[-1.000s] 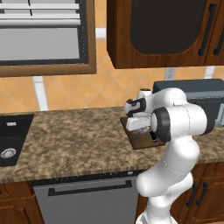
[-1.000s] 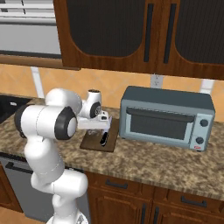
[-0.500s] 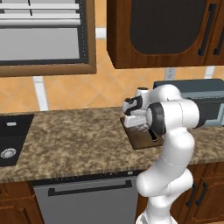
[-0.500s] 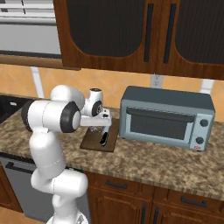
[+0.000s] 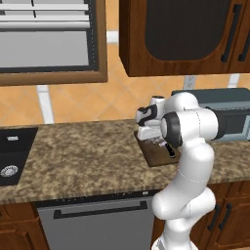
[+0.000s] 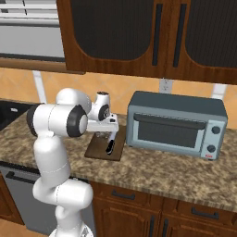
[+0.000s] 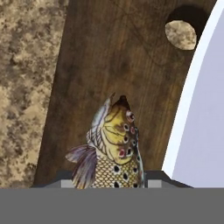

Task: Pick up the knife from the drawer and place it on the cutting board. Then place the meat from the plate to the cutting board.

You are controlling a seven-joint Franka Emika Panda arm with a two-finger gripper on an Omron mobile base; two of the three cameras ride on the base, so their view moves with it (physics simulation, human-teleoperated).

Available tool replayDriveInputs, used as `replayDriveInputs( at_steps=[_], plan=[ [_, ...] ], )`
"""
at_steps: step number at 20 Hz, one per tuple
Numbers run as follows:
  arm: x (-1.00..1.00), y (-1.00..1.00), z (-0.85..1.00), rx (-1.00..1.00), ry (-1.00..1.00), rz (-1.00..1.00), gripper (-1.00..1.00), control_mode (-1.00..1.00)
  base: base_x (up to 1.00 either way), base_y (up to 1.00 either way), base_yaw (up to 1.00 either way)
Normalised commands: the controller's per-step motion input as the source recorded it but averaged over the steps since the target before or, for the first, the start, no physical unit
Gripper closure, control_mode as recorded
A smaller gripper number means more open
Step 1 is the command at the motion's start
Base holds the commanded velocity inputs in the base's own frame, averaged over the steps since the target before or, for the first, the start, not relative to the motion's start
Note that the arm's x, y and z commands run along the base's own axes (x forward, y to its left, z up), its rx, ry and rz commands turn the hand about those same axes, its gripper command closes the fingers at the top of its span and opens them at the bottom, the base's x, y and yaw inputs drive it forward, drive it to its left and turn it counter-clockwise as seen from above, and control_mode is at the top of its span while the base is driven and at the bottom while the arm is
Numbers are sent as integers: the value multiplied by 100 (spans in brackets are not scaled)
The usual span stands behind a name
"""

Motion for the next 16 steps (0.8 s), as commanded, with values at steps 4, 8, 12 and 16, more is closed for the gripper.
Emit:
replayDriveInputs(
  at_steps=[4, 8, 12, 16],
  plan=[
    [0, 0, 0, 0, 0, 0, -100, -100, 0, 0, 0],
    [0, 0, 0, 0, 0, -1, -100, -100, 0, 0, 0],
    [-24, 0, 22, 0, -6, -3, -100, -100, 0, 0, 0],
    [-98, -14, 31, 5, -14, -5, -100, -100, 0, 0, 0]
  ],
)
